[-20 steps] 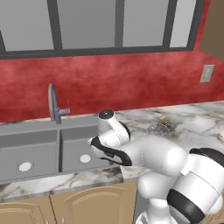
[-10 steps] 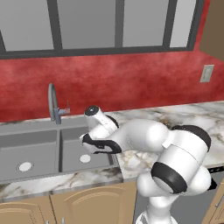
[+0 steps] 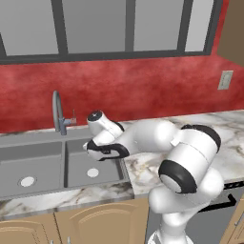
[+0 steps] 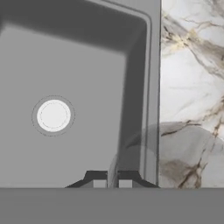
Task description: Place the strainer in the left basin and the glass cup in the right basin of the sink.
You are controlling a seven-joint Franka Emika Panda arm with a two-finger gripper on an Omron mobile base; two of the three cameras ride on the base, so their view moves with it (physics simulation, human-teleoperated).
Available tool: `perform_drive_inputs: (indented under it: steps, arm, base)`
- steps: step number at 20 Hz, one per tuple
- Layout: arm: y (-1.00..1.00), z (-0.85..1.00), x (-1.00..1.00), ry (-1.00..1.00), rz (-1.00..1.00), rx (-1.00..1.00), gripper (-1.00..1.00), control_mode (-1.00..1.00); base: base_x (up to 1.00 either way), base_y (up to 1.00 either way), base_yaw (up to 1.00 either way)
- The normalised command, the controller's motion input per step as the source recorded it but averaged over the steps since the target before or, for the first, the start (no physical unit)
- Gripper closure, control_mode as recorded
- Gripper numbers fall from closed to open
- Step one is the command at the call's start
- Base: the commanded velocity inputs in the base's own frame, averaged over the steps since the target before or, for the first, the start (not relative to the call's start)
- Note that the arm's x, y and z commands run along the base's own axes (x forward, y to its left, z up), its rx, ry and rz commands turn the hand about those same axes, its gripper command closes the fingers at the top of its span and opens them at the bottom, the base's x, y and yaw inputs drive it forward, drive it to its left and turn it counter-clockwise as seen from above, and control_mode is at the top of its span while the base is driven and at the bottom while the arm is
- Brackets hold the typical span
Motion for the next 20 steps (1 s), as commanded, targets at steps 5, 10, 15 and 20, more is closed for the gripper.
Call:
perform_drive_inputs:
  steps: [5, 10, 15, 20]
  arm:
    - [0.05, -0.20, 0.19, 0.00, 0.00, 0.00, 1.00, -1.00]
    - [0.02, -0.29, 0.17, 0.00, 0.00, 0.05, 1.00, -1.00]
    - [0.05, -0.28, 0.26, 0.00, 0.00, 0.05, 1.00, -1.00]
    - [0.18, -0.18, 0.35, 0.00, 0.00, 0.00, 1.00, -1.00]
  base:
    - [0.00, 0.00, 0.00]
    - [0.00, 0.00, 0.00]
    - [0.00, 0.00, 0.00]
    - [0.00, 0.00, 0.00]
